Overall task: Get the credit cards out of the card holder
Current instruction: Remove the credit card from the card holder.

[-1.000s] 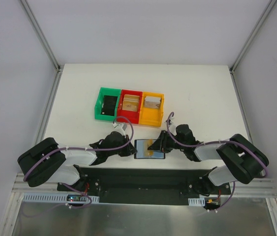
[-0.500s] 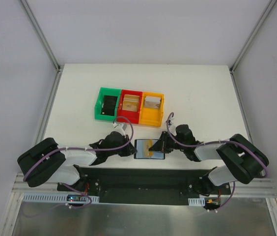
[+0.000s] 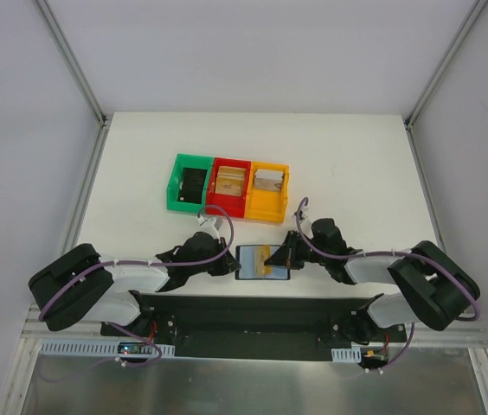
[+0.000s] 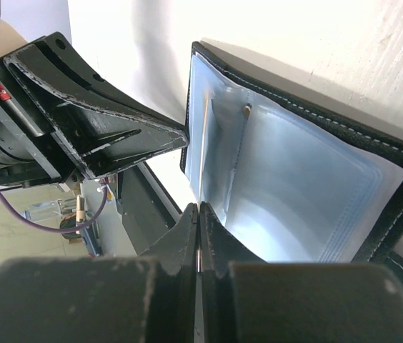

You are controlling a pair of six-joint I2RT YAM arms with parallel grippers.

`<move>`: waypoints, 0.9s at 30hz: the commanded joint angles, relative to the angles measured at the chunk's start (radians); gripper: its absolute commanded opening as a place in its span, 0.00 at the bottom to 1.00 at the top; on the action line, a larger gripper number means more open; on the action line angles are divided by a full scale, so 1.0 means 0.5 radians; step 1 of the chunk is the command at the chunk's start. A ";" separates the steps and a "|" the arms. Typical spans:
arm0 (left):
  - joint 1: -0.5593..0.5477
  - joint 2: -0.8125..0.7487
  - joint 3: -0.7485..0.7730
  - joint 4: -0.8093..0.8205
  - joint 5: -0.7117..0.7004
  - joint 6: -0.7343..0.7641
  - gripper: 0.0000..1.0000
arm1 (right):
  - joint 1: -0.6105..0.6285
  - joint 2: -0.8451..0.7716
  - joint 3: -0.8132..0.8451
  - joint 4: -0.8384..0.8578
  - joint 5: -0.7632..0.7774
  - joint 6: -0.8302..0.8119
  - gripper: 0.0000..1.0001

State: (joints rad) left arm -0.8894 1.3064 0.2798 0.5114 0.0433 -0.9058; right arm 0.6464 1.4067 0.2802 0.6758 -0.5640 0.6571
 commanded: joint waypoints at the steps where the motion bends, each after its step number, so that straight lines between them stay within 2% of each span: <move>1: -0.010 -0.045 -0.023 -0.004 -0.047 0.005 0.00 | -0.023 -0.089 0.016 -0.026 -0.022 -0.065 0.01; 23: -0.010 -0.109 -0.035 -0.004 -0.056 -0.032 0.00 | -0.099 -0.218 0.004 -0.164 -0.038 -0.112 0.01; 27: -0.010 -0.164 -0.011 -0.010 -0.035 -0.011 0.27 | -0.161 -0.316 0.007 -0.244 -0.059 -0.130 0.00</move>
State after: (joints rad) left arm -0.8894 1.2663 0.2657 0.5091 0.0410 -0.9112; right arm 0.5922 1.3098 0.2802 0.5732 -0.5667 0.6163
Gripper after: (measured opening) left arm 0.170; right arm 0.010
